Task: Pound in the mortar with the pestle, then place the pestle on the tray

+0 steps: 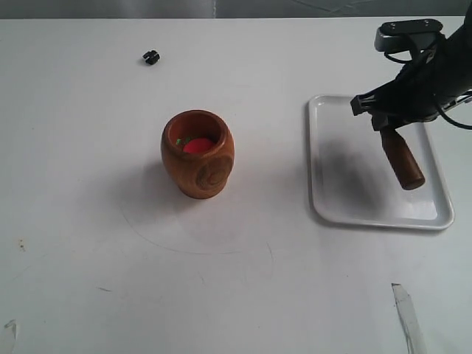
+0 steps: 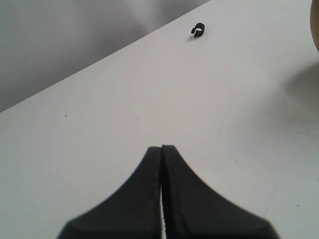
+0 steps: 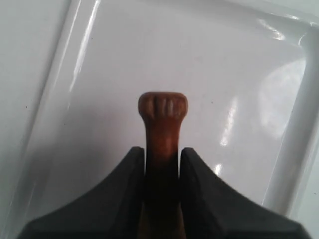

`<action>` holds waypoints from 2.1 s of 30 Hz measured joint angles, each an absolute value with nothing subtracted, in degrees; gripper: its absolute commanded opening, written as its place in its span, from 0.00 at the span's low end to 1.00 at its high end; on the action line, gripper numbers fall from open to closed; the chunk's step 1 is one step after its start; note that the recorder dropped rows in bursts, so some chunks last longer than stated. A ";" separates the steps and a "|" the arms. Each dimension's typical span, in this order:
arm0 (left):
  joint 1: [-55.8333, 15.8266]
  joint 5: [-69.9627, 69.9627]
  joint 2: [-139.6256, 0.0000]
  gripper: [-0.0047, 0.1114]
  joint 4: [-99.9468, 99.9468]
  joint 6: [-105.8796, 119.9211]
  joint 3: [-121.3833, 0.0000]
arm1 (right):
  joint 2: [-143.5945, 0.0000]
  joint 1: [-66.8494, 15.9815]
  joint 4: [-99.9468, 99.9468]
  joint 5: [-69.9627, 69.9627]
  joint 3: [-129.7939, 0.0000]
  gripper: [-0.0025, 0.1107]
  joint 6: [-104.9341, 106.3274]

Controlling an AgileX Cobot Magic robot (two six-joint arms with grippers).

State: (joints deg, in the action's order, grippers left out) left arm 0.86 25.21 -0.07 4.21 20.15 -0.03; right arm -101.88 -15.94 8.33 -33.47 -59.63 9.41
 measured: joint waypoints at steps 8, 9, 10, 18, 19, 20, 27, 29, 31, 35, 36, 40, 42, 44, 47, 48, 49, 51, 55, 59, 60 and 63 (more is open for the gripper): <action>0.86 25.21 -0.07 0.04 4.21 20.15 -0.03 | -101.88 -15.94 12.28 -33.68 -59.63 0.43 13.31; 0.86 25.21 -0.07 0.04 4.21 20.15 -0.03 | -101.88 -15.94 12.93 -33.80 -59.63 0.47 13.58; 0.86 25.21 -0.07 0.04 4.21 20.15 -0.03 | -101.88 -15.94 13.20 -33.88 -59.73 0.51 13.89; 0.86 25.21 -0.07 0.04 4.21 20.15 -0.03 | -101.88 -15.94 13.72 -32.41 -59.73 0.56 14.34; 0.86 25.21 -0.07 0.04 4.21 20.15 -0.03 | -101.74 -15.94 13.72 -31.67 -59.73 0.53 14.43; 0.86 25.21 -0.07 0.04 4.21 20.15 -0.03 | -101.57 -15.94 13.72 -31.01 -59.73 0.48 14.43; 0.86 25.21 -0.07 0.04 4.21 20.15 -0.03 | -92.97 -15.94 16.08 -15.95 -55.44 0.10 14.57; 0.86 25.21 -0.07 0.04 4.21 20.15 -0.03 | -88.98 -15.94 16.69 -10.33 -52.60 0.03 14.57; 0.86 25.21 -0.07 0.04 4.21 20.15 -0.03 | -84.11 -15.94 17.05 -3.77 -48.87 0.02 14.57; 0.86 25.21 -0.07 0.04 4.21 20.15 -0.03 | -74.01 -15.94 17.36 8.64 -40.75 0.02 14.57; 0.86 25.21 -0.07 0.04 4.21 20.15 -0.03 | -71.39 -15.94 17.36 12.08 -38.55 0.02 14.42; 0.86 25.21 -0.07 0.04 4.21 20.15 -0.03 | -61.86 -15.94 17.50 18.63 -31.12 0.02 10.56; 0.86 25.21 -0.07 0.04 4.21 20.15 -0.03 | -57.35 -15.94 16.65 19.77 -28.36 0.02 8.05; 0.86 25.21 -0.07 0.04 4.21 20.15 -0.03 | -52.30 -15.94 14.58 20.33 -25.75 0.02 5.35; 0.86 25.21 -0.07 0.04 4.21 20.15 -0.03 | -44.69 -15.94 11.12 20.70 -22.43 0.02 1.42; 0.86 25.21 -0.07 0.04 4.21 20.15 -0.03 | -42.05 -15.94 9.97 20.70 -21.02 0.02 0.00; 0.86 25.21 -0.07 0.04 4.21 20.15 -0.03 | -39.87 -15.94 9.04 20.83 -20.07 0.02 -1.65; 0.86 25.21 -0.07 0.04 4.21 20.15 -0.03 | -34.90 -15.94 6.84 20.83 -17.81 0.02 -5.01; 0.86 25.21 -0.07 0.04 4.21 20.15 -0.03 | -21.37 -15.94 2.99 21.63 -10.87 0.02 -13.59; 0.86 25.21 -0.07 0.04 4.21 20.15 -0.03 | -7.25 -15.94 -2.28 24.66 -1.70 0.02 -17.22; 0.86 25.21 -0.07 0.04 4.21 20.15 -0.03 | -2.84 -15.94 -6.87 24.02 -0.57 0.02 -20.25; 0.86 25.21 -0.07 0.04 4.21 20.15 -0.03 | -0.33 -15.94 -22.77 22.26 -0.35 0.02 -31.92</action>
